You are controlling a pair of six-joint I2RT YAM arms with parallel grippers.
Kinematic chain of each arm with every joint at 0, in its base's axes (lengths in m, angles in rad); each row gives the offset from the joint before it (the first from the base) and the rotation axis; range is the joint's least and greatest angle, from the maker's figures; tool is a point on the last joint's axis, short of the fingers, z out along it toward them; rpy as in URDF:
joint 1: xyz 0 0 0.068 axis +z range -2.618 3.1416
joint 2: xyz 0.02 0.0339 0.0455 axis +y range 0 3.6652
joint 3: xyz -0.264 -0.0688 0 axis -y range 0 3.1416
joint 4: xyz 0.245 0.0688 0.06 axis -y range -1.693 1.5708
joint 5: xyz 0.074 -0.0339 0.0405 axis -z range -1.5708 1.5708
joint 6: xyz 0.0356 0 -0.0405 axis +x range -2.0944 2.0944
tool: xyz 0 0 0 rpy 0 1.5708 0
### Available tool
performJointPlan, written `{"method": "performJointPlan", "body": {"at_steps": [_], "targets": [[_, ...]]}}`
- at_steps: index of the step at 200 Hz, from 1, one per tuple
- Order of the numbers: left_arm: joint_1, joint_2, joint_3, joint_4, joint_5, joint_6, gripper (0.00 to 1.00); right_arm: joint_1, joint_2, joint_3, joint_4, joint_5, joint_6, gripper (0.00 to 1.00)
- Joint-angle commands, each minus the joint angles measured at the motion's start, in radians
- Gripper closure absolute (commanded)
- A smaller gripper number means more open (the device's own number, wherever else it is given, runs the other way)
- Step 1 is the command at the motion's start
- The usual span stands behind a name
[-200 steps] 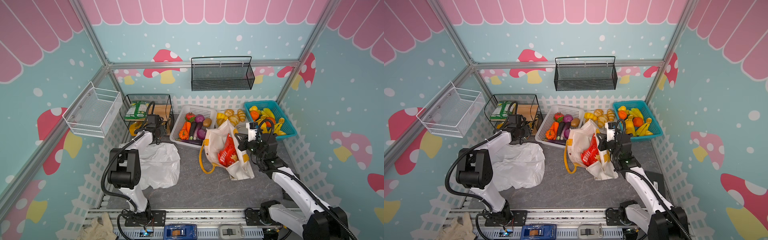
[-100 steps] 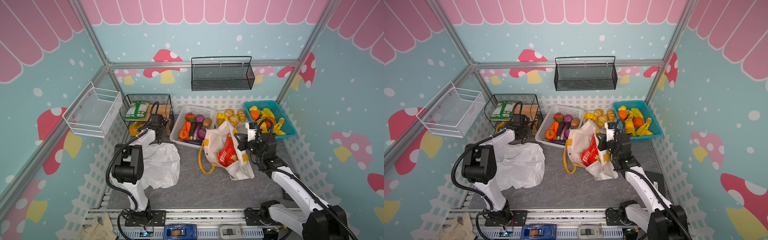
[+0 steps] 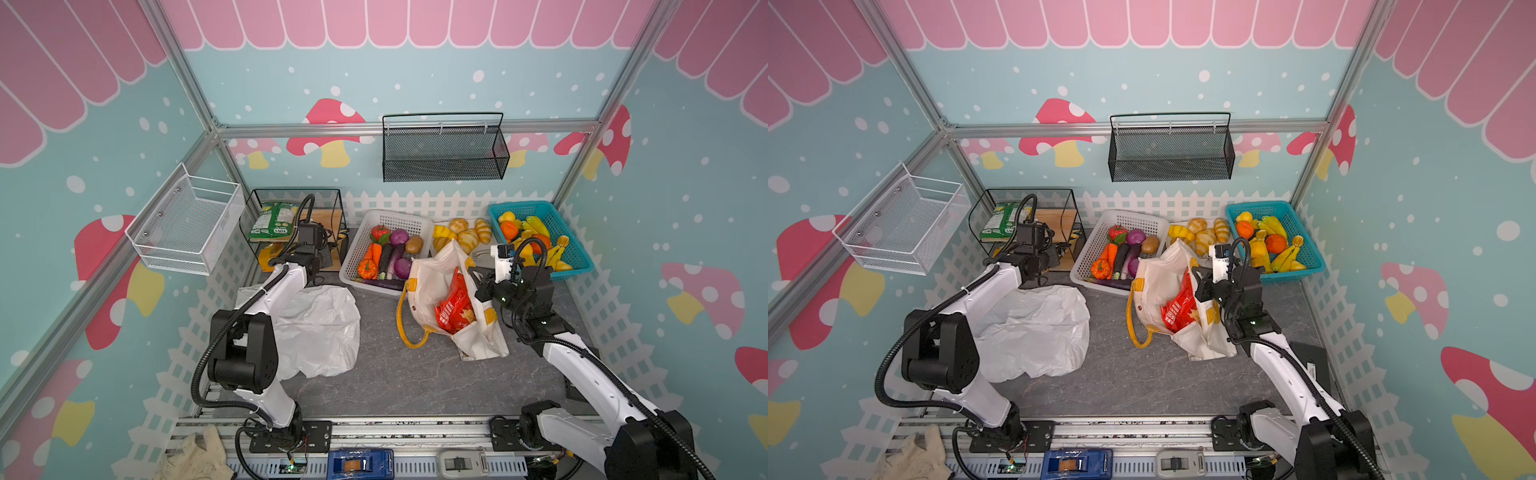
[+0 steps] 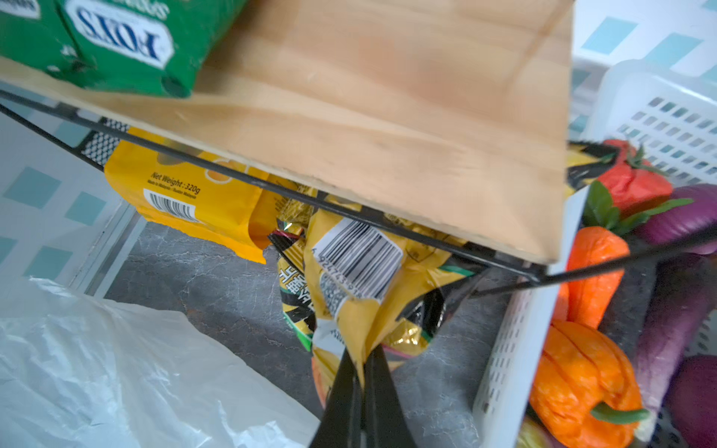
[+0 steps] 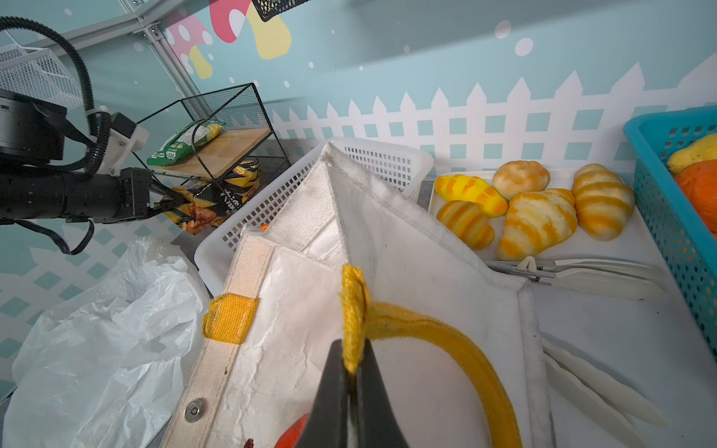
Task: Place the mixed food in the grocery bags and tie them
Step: 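Grasp the yellow snack packs under the rack shelf with the left gripper, then carry the yellow snack packs into the tote with the left gripper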
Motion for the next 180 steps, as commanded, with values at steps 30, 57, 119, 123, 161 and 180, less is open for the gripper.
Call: {"method": "performJointPlan", "body": {"at_steps": [30,57,119,123,161,180], "targets": [[-0.067,-0.123,-0.016,-0.098,-0.240,0.023,1.00,-0.004,-0.022,0.000,0.027,-0.013,-0.007,1.00],[-0.087,-0.184,-0.044,-0.159,-0.325,0.022,1.00,-0.004,-0.025,-0.006,0.040,-0.026,-0.004,1.00],[-0.247,-0.481,-0.127,-0.343,-0.449,-0.017,1.00,-0.004,-0.019,-0.009,0.046,-0.037,0.009,1.00],[-0.270,-0.503,-0.128,-0.359,-0.455,-0.019,1.00,-0.003,-0.020,-0.011,0.047,-0.035,0.008,1.00],[-0.510,-0.659,-0.093,-0.499,-0.406,-0.039,1.00,-0.004,-0.016,-0.004,0.028,-0.010,0.001,1.00],[-0.627,-0.690,-0.059,-0.481,-0.342,-0.036,1.00,-0.004,-0.012,0.008,0.017,-0.010,0.000,1.00]]}}
